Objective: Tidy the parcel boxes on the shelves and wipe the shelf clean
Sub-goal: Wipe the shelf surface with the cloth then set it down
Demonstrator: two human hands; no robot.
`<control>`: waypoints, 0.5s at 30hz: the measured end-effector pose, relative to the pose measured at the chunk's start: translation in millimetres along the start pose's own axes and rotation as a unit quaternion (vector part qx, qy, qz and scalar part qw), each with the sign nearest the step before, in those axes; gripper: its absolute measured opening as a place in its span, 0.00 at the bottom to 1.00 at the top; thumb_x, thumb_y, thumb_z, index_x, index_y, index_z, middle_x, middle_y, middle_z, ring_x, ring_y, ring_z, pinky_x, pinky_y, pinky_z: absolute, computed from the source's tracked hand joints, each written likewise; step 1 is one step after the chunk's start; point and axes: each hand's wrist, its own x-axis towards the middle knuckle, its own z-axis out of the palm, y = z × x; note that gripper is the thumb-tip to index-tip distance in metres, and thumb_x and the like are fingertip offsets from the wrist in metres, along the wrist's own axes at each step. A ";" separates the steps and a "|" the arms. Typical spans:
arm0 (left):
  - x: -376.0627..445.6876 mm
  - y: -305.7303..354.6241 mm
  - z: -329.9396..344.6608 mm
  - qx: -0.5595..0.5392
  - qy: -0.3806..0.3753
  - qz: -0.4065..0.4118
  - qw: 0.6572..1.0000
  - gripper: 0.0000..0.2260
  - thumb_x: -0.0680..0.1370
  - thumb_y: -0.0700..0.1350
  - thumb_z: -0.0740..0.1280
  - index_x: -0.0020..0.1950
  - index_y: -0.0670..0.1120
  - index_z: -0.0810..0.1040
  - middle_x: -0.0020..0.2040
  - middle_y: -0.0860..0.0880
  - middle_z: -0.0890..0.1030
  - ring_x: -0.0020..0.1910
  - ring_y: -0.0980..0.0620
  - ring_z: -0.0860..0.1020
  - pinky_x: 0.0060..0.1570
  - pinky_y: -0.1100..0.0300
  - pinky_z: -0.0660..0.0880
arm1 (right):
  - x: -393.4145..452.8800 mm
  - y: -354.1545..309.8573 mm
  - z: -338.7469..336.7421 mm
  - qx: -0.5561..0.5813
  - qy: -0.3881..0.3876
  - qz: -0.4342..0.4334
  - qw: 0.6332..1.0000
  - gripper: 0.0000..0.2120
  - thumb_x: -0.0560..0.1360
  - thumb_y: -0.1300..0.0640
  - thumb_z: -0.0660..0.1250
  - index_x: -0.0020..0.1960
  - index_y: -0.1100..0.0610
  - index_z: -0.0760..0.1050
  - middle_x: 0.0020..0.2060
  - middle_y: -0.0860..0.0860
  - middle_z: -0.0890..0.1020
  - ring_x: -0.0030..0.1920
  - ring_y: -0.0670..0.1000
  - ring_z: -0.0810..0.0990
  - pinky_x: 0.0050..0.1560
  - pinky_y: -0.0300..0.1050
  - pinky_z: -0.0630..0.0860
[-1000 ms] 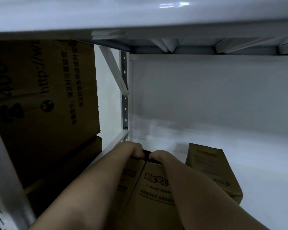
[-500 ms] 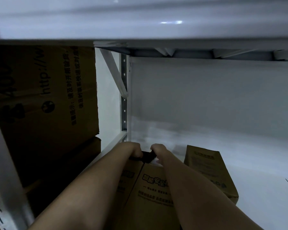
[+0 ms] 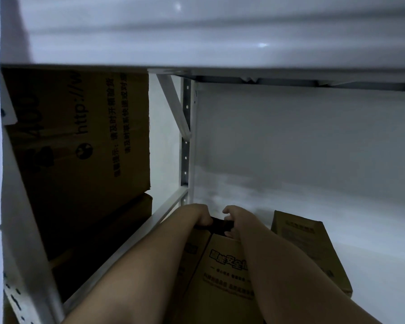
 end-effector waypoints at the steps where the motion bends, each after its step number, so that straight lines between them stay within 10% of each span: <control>1: -0.2 -2.5 -0.6 -0.006 0.002 -0.007 1.000 0.21 0.80 0.49 0.60 0.70 0.41 0.68 0.68 0.42 0.72 0.64 0.45 0.73 0.58 0.57 0.69 | 2.6 0.0 3.0 -0.024 0.000 0.004 1.000 0.16 0.79 0.56 0.62 0.61 0.65 0.72 0.60 0.56 0.74 0.57 0.57 0.74 0.51 0.48 0.75; 5: -1.2 -5.0 -5.1 -0.027 0.016 -0.023 0.999 0.23 0.81 0.48 0.60 0.73 0.40 0.65 0.71 0.42 0.69 0.67 0.46 0.70 0.63 0.57 0.68 | 3.5 -8.5 10.4 -0.082 0.019 -0.034 0.996 0.14 0.82 0.60 0.56 0.61 0.68 0.70 0.54 0.58 0.73 0.56 0.55 0.73 0.59 0.44 0.71; 9: -3.6 -3.5 -9.6 -0.044 0.035 -0.027 0.998 0.22 0.81 0.47 0.59 0.73 0.40 0.64 0.71 0.41 0.68 0.68 0.45 0.69 0.64 0.56 0.67 | 4.4 -21.1 17.2 -0.101 0.068 -0.178 0.976 0.17 0.80 0.63 0.55 0.32 0.58 0.62 0.30 0.53 0.63 0.30 0.49 0.63 0.32 0.42 0.61; 15: -6.3 14.2 -21.1 -0.239 0.127 -0.014 0.963 0.24 0.82 0.46 0.57 0.75 0.37 0.58 0.72 0.37 0.65 0.70 0.41 0.66 0.67 0.54 0.66 | -21.9 -54.2 1.0 -0.166 0.142 -0.362 0.906 0.10 0.79 0.57 0.60 0.43 0.60 0.76 0.38 0.53 0.78 0.38 0.52 0.78 0.36 0.41 0.68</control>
